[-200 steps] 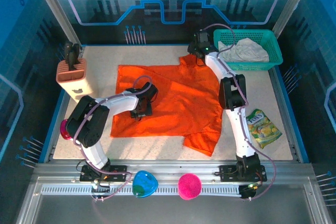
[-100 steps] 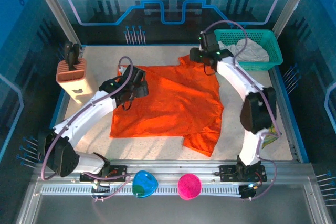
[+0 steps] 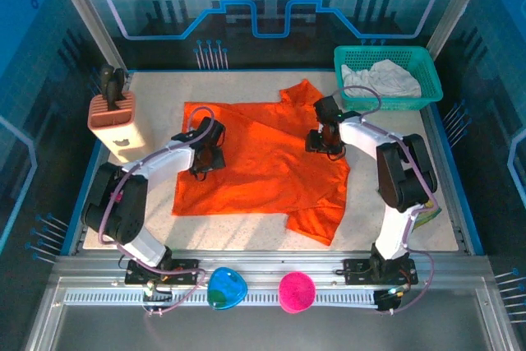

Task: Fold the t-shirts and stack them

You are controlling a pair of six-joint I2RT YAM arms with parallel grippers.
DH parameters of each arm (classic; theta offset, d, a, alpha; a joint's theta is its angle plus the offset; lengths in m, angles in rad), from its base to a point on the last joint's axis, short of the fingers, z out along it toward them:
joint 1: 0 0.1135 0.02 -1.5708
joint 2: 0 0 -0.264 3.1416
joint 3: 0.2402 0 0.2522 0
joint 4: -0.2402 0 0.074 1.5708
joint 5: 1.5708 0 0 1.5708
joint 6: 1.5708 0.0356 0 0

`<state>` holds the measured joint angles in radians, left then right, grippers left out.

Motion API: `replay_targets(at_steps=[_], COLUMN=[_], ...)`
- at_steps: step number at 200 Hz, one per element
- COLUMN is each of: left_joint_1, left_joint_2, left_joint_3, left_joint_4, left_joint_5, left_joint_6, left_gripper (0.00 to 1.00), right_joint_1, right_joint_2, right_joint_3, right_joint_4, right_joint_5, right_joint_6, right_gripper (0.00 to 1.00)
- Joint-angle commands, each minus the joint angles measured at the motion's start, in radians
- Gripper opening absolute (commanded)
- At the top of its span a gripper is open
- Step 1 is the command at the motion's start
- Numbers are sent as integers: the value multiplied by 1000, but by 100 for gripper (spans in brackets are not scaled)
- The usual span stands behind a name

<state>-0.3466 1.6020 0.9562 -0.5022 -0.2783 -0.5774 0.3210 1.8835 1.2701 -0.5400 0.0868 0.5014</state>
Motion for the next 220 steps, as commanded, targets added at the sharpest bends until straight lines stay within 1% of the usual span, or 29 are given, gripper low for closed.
replay_targets(at_steps=[1,34,80,111,138,152,166,186,199,220], left_joint_1=[13,13,-1,-49,-99,-104,-104,-92,-56,47], left_joint_2=[16,18,-46,-85,-111,-140,-173,-204,-198,-139], left_joint_3=[-44,-120,-222,-243,-224,-197,-141,-6,100,257], left_joint_4=[64,92,97,79,45,14,-43,-144,-199,-241], left_joint_5=[34,83,122,122,98,80,35,-55,-91,-70], left_joint_6=[-53,-94,-135,-180,-205,-197,-169,-96,-38,38], left_gripper=[61,60,60,60,61,63,65,75,78,79], right_joint_1=[-28,-58,-80,-96,-104,-107,-114,-118,-117,-117], right_joint_2=[27,34,14,-9,-39,-54,-74,-107,-139,-222], right_joint_3=[14,-12,-48,-73,-99,-105,-106,-83,-61,-56], right_joint_4=[-43,-70,-99,-110,-109,-115,-118,-123,-136,-140], right_joint_5=[0,1,19,25,29,33,36,33,23,-8], right_joint_6=[48,63,52,51,52,47,32,-14,-43,-71], right_gripper=[53,50,50,50,51,51,52,53,54,56])
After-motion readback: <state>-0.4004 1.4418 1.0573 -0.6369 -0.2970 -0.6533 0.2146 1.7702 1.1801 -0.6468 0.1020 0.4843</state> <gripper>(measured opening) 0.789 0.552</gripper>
